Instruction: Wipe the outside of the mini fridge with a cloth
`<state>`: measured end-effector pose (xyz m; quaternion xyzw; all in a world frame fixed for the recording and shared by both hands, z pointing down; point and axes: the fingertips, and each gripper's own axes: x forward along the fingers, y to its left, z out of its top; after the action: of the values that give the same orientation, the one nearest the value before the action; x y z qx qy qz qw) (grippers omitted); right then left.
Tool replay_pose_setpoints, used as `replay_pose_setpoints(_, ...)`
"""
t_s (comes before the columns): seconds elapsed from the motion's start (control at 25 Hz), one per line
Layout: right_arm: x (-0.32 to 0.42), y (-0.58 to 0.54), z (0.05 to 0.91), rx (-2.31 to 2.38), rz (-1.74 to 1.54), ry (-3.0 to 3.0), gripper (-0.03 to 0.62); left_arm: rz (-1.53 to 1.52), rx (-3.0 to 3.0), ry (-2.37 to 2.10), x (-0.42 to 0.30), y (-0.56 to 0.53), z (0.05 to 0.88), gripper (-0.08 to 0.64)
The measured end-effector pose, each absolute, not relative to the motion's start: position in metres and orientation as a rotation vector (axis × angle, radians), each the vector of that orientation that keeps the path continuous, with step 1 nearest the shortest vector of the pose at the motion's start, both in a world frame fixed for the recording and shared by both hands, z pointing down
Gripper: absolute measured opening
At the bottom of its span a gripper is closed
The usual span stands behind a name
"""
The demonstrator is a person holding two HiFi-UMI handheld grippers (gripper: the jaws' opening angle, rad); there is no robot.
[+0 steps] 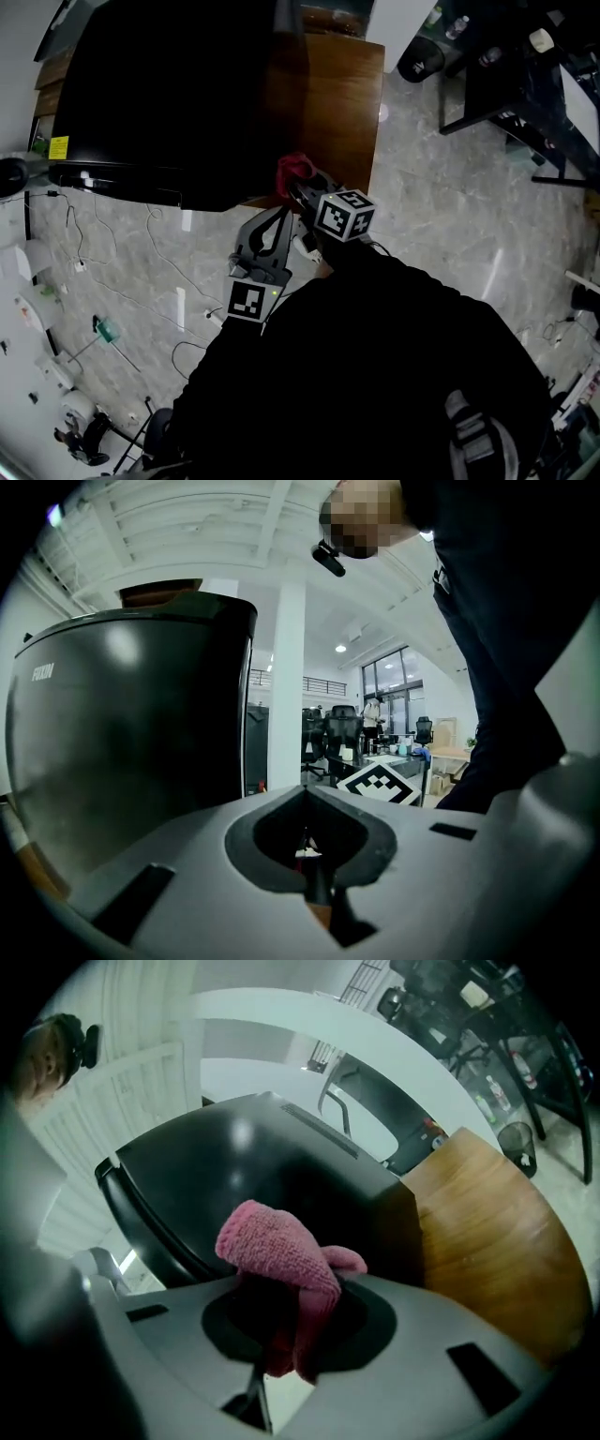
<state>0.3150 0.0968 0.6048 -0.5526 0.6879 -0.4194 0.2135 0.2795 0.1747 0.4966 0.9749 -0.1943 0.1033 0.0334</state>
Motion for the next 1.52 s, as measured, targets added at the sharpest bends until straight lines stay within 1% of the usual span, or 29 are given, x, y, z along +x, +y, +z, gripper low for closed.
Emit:
replay_pose_setpoints(0.2, 0.335, 0.076, 0.617, -1.429, -1.273, 1.721, 0.077, 0.326, 3.021, -0.587, 0.306, 0.165, 0.491, 0.003)
replay_pose_setpoints(0.36, 0.36, 0.05, 0.629, -1.415, -1.304, 1.693, 0.075, 0.344, 3.003, -0.586, 0.337, 0.149, 0.497, 0.002)
replay_pose_setpoints(0.6, 0.417, -0.001, 0.656, -1.431, -1.341, 1.669, 0.075, 0.361, 2.974, -0.597, 0.393, 0.113, 0.508, 0.002)
replay_pose_setpoints(0.92, 0.489, -0.077, 0.672, -1.477, -1.297, 1.648, 0.074, 0.342, 3.002, -0.598, 0.454, 0.087, 0.506, 0.002)
replay_pose_setpoints(1.36, 0.533, -0.119, 0.686, -1.473, -1.32, 1.671, 0.074, 0.327, 2.972, -0.708, 0.478, 0.072, 0.498, 0.002)
replay_pose_setpoints(1.52, 0.546, -0.105, 0.663, -1.514, -1.254, 1.731, 0.077, 0.293, 2.979, -0.666, 0.466, 0.088, 0.483, 0.003)
